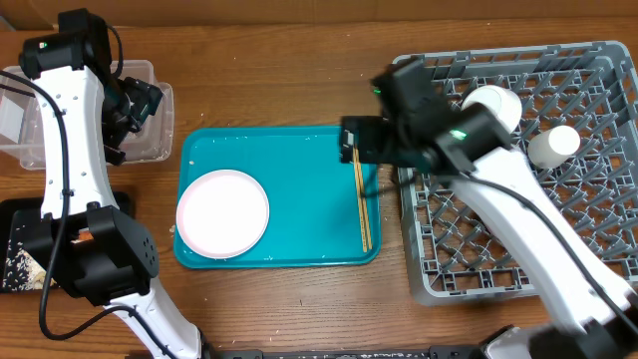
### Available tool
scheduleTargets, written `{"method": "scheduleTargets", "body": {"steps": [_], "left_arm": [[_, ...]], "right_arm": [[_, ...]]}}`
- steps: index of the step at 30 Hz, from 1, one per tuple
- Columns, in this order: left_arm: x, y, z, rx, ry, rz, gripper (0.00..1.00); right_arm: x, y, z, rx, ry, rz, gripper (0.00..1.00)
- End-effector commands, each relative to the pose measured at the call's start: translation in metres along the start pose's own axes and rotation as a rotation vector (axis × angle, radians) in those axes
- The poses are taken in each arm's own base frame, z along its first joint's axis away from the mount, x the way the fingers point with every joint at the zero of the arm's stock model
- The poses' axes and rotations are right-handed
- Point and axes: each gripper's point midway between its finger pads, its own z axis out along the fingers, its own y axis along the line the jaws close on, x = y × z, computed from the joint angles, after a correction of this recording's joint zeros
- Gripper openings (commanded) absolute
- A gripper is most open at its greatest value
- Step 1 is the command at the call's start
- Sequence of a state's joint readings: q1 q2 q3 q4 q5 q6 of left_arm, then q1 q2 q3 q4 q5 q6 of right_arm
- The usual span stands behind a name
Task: Sort waste into correct bins and load items into the dishwasher
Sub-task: 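Reach the right gripper to the wooden chopsticks on the tray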
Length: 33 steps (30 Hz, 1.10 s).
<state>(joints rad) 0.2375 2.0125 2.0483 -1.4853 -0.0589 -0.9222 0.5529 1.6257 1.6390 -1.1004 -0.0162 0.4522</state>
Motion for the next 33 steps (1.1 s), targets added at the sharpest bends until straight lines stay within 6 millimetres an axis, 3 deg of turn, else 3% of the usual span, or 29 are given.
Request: {"method": "scheduleTargets", "body": {"steps": [1, 7, 10, 16, 20, 33], "left_arm": [[0.001, 0.002, -0.010, 0.018, -0.014, -0.020, 1.00], [0.001, 0.002, -0.010, 0.018, -0.014, -0.020, 1.00], [0.001, 0.002, -0.010, 0.018, -0.014, -0.020, 1.00], [0.001, 0.002, -0.010, 0.018, -0.014, -0.020, 1.00], [0.001, 0.002, -0.010, 0.018, -0.014, -0.020, 1.00], [0.001, 0.002, -0.010, 0.018, -0.014, -0.020, 1.00]], "right_arm": [[0.002, 0.011, 0.031, -0.041, 0.055, 0.015, 1.00], [0.022, -0.001, 0.101, 0.031, 0.190, 0.025, 0.95], [0.044, -0.007, 0.131, 0.077, 0.280, 0.017, 0.89], [0.074, -0.005, 0.170, 0.118, 0.368, -0.019, 0.89], [0.080, -0.013, 0.183, 0.150, 0.387, -0.029, 0.89], [0.085, -0.025, 0.192, 0.199, 0.402, -0.078, 0.89]]}}
